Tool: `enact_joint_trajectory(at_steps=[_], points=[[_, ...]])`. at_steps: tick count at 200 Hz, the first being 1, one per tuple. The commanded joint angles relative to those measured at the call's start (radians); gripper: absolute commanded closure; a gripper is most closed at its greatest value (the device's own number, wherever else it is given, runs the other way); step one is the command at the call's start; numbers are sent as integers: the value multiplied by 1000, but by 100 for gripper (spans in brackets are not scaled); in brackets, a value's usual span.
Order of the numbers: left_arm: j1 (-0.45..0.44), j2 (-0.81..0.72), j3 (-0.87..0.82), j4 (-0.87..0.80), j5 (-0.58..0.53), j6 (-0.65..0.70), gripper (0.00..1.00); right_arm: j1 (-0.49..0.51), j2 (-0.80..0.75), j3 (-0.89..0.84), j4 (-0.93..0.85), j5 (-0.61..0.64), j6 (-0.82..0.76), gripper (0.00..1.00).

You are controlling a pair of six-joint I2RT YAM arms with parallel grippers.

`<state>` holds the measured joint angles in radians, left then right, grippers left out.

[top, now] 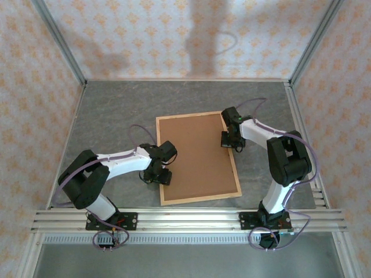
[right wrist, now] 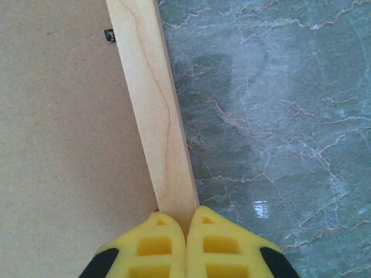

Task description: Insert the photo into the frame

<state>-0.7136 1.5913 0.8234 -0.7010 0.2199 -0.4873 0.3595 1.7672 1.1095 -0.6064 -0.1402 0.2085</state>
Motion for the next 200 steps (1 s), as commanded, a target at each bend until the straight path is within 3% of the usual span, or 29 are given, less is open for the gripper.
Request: enact_joint_trajectory(at_steps=[1,200], points=[[-28,104,-61,220,50,55,36,49,56,-34,-26,-94,32,99],[-4,143,-27,261,56,91,25,52,56,-34,-26,-90,34,100]])
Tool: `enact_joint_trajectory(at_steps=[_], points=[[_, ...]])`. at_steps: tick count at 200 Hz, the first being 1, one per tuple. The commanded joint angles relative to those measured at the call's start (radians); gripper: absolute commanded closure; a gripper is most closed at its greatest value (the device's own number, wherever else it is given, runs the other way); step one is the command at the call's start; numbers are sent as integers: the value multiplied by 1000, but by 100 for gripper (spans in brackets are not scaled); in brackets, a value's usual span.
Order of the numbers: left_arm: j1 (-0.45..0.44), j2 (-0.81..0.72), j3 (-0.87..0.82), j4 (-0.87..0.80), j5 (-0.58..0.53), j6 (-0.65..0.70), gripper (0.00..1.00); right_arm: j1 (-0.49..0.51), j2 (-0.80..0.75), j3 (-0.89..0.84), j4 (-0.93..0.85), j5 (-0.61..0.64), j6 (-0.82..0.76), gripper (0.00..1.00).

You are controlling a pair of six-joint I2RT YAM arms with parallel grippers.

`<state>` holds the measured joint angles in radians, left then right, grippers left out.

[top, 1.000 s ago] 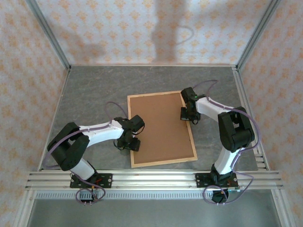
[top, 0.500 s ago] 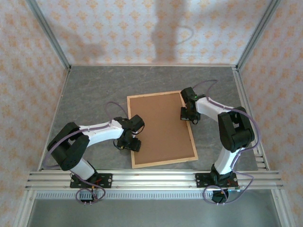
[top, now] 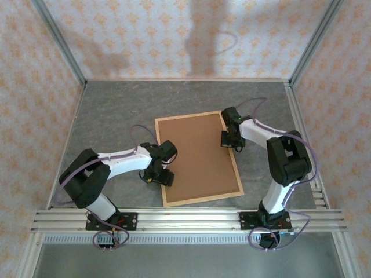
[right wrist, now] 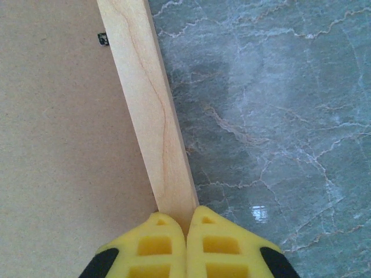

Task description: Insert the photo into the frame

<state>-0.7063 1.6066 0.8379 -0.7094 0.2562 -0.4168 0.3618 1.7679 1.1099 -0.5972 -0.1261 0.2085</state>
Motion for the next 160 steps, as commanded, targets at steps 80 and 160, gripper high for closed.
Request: enact_joint_trajectory(at_steps=[80,160], points=[[-7,126,-36,311,24,10,22,49,50,-35,-39,-99,33,100],[32,45,-28,290,-16,14,20,49,50,-34,-34,-97,38,100]])
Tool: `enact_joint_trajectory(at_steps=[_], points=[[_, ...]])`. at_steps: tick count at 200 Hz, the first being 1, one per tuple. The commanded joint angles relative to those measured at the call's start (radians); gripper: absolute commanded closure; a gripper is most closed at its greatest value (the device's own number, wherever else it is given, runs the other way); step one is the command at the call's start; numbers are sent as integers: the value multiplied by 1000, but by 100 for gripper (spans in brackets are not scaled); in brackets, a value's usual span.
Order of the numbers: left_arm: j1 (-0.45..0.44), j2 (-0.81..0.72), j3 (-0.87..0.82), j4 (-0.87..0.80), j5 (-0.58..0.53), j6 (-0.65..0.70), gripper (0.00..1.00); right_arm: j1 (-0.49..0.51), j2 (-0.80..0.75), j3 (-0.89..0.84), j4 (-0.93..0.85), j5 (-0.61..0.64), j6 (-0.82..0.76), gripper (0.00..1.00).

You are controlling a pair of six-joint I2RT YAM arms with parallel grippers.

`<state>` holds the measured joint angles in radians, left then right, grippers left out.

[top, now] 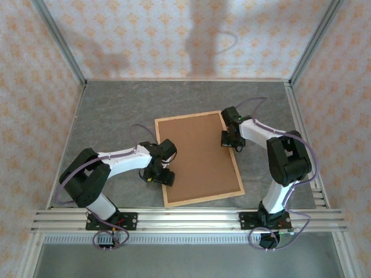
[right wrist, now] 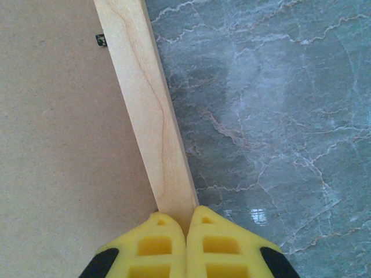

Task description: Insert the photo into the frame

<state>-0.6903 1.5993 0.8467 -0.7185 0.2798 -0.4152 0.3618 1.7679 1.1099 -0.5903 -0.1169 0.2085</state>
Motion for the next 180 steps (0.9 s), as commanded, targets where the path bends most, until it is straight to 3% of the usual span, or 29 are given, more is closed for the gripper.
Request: enact_joint_trajectory(at_steps=[1,81,120,143,180], points=[[17,51,-37,298,-40,12,20,48,50,-34,-41,-106,38,100],[123,-70,-19,242,-103,3,19,42,35,-16,-24,-72,100,100],[183,-131,4,234,-162,-13,20,42,18,-33,35,-132,170,100],[245,-143,19,243,-207,-36,20,43,13,-35,31,-135,166,100],[382,-71,108,260,-188,-49,26,44,23,-35,18,-130,136,100]])
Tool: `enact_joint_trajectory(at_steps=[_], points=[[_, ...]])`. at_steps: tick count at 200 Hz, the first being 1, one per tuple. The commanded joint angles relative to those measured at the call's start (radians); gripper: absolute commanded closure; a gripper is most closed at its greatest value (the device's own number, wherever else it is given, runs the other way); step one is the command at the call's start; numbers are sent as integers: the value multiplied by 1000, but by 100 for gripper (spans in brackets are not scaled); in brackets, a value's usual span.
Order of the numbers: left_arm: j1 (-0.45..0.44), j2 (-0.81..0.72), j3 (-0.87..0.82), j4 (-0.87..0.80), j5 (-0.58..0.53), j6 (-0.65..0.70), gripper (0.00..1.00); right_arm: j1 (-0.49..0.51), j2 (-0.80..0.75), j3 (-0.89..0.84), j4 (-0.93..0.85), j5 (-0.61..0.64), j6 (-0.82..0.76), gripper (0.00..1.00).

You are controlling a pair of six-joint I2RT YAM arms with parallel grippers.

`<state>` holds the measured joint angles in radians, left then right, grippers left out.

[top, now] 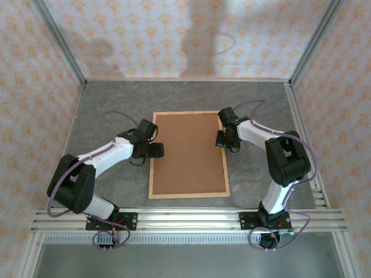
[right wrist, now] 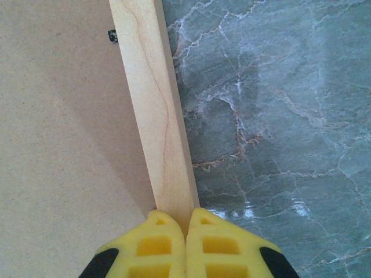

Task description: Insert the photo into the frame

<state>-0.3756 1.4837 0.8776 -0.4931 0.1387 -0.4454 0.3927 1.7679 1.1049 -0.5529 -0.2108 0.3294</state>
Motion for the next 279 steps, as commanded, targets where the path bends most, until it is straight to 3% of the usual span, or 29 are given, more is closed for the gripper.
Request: enact_joint_trajectory(at_steps=[1,49,99,159,279], points=[[70,46,81,35,-46,-19,26,12,23,-30,-20,-36,14,100],[130,228,297,-38,-109,61,46,11,36,-1,-38,-27,-24,100],[165,400,487,-116,-97,131,58,1,54,2,-32,-52,-38,100],[167,529,604,-147,-21,160,61,-8,67,-2,-22,-64,-44,100],[166,640,653,-137,-9,165,66,-11,71,-10,-24,-67,-49,100]])
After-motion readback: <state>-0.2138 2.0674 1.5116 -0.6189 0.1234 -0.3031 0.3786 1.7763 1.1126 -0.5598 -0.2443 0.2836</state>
